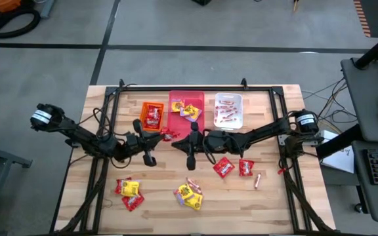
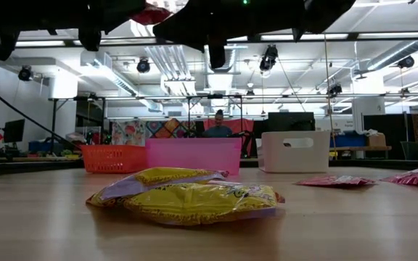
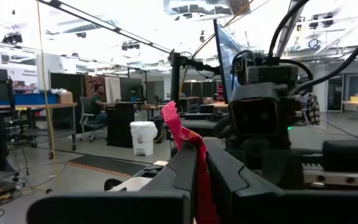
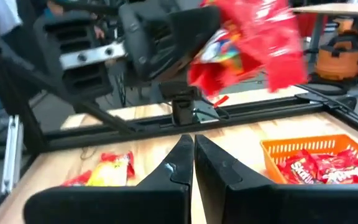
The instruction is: Organize candy in baskets
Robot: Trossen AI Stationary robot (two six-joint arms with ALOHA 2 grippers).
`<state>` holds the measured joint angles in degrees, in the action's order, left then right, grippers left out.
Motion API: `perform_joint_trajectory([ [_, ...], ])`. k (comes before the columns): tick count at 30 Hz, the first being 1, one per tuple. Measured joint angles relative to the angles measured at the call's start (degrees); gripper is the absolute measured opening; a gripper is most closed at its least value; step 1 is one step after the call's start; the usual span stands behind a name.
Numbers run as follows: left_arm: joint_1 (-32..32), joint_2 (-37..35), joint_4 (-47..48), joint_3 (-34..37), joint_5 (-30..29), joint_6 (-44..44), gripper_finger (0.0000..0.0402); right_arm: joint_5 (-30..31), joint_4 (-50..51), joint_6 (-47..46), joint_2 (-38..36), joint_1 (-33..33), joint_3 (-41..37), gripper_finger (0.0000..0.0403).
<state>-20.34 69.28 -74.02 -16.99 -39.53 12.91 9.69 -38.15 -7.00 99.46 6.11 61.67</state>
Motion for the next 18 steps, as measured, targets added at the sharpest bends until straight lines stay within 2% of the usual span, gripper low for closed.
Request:
perform_joint_trajectory([
  [4, -0.3, 0.0, 0.1, 0.0, 0.1, 2.5, 0.0002, -0.2, -0.2, -5.2, 0.0, 0.0, 0.0, 0.0014],
  [7, -1.1, 0.0, 0.9, 0.0, 2.9, 6.5, 0.0002, -4.2, -0.4, -10.3, 0.0, -0.4, 0.0, 0.0037],
  [10, -1.5, 0.0, 0.9, 0.2, 7.5, 9.1, 0.0002, -8.1, -1.2, -15.1, 0.0, -1.1, 0.0, 0.0075],
  [12, -1.5, 0.0, 0.7, 0.2, 9.6, 9.2, 0.0002, -8.3, -2.4, -16.0, 0.0, -1.3, 0.0, 0.0107],
  [18, -1.5, 0.0, 0.6, 0.2, 7.4, 8.5, 0.0002, -11.2, -5.9, -16.0, 0.0, -1.2, 0.0, 0.0185],
])
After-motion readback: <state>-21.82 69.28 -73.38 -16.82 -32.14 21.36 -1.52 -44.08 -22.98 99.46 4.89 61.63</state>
